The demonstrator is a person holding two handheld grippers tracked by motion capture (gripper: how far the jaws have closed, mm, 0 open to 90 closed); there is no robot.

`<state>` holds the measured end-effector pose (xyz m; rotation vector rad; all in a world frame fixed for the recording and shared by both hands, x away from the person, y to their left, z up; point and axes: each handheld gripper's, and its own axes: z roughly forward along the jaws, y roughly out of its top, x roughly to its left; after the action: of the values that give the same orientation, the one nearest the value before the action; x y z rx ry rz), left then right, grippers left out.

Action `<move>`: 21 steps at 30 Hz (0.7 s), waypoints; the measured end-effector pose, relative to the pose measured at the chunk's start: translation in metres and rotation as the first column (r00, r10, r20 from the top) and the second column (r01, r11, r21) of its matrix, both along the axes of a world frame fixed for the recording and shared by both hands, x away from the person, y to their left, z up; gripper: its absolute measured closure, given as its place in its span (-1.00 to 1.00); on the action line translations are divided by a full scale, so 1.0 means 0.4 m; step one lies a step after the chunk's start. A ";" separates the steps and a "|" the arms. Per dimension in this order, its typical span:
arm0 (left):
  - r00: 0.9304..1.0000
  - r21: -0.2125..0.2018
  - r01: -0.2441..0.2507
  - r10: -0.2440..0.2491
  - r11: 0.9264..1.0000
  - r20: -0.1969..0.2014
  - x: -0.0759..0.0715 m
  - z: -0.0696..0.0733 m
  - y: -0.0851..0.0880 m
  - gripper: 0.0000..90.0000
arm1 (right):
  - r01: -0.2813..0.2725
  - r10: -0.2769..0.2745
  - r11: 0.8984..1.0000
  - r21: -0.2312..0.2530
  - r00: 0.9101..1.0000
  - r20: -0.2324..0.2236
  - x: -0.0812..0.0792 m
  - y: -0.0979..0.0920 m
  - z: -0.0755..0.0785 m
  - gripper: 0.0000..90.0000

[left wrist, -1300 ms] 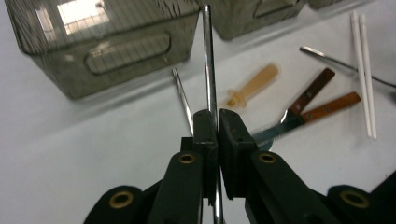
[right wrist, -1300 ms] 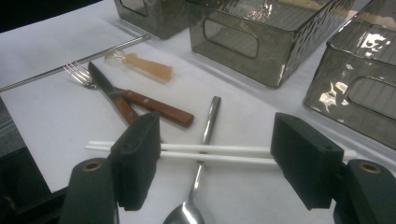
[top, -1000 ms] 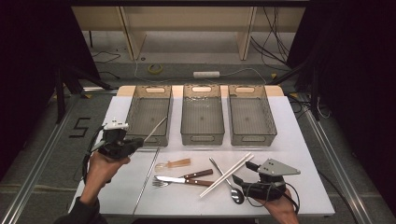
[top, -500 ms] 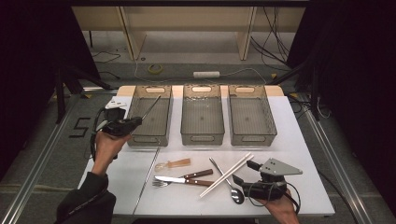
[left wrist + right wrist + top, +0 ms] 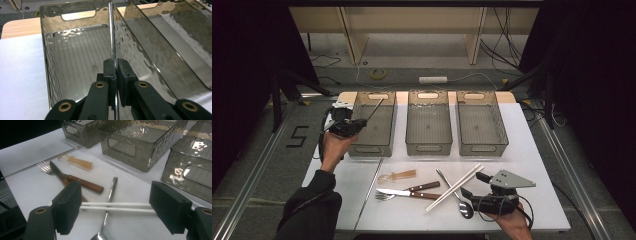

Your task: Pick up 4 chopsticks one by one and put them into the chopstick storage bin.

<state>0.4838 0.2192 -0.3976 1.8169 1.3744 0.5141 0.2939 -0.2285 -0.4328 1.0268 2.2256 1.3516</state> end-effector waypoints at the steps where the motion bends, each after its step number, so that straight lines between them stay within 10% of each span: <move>1: 1.000 -0.003 -0.001 0.001 1.000 0.005 0.007 -0.001 0.001 0.90 | 0.000 0.000 1.000 0.002 1.000 0.001 0.000 0.000 0.000 -0.39; 21: 0.999 0.011 -0.022 0.023 1.000 -0.024 0.109 -0.059 0.015 0.90 | -0.005 0.005 1.000 0.000 1.000 -0.007 0.002 -0.001 -0.002 -0.39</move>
<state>0.5275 0.2251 -0.4212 1.8240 1.4123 0.5138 0.2947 -0.2288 -0.4336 1.0275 2.2345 1.3526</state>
